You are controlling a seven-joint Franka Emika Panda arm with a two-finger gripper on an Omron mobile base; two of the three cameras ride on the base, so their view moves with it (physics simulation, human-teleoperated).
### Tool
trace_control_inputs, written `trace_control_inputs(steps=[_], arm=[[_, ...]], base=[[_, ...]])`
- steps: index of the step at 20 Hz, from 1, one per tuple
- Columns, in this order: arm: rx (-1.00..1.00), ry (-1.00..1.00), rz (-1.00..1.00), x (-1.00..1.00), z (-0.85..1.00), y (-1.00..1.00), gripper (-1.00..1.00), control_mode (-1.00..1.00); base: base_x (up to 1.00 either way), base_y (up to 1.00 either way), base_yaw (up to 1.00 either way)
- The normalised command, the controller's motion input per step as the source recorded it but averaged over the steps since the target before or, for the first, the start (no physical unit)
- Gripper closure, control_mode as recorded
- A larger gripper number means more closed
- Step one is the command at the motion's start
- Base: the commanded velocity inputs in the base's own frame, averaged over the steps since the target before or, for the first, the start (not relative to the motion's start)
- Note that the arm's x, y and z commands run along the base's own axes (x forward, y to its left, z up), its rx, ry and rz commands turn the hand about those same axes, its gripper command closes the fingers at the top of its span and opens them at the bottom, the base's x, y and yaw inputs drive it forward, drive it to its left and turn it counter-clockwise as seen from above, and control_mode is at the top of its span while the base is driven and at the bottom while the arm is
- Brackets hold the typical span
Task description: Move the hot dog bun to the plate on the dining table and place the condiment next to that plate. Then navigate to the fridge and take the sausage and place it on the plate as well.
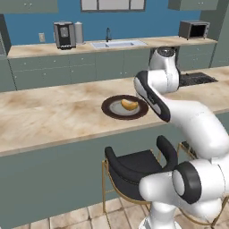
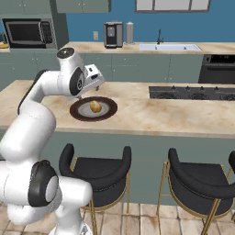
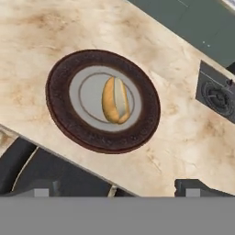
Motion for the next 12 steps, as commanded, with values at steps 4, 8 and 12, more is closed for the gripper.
trace_control_inputs(steps=[4, 8, 12], arm=[[0.00, -0.35, 0.00, -1.00, 0.56, 0.00, -1.00, -1.00], [0.00, -0.22, 0.00, -1.00, 0.57, 0.03, -1.00, -1.00], [0.15, -0.14, -0.02, -1.00, 0.46, 0.03, -1.00, -1.00]], base=[[0.00, 0.00, 0.00], [0.00, 0.00, 0.00], [0.00, 0.00, 0.00]])
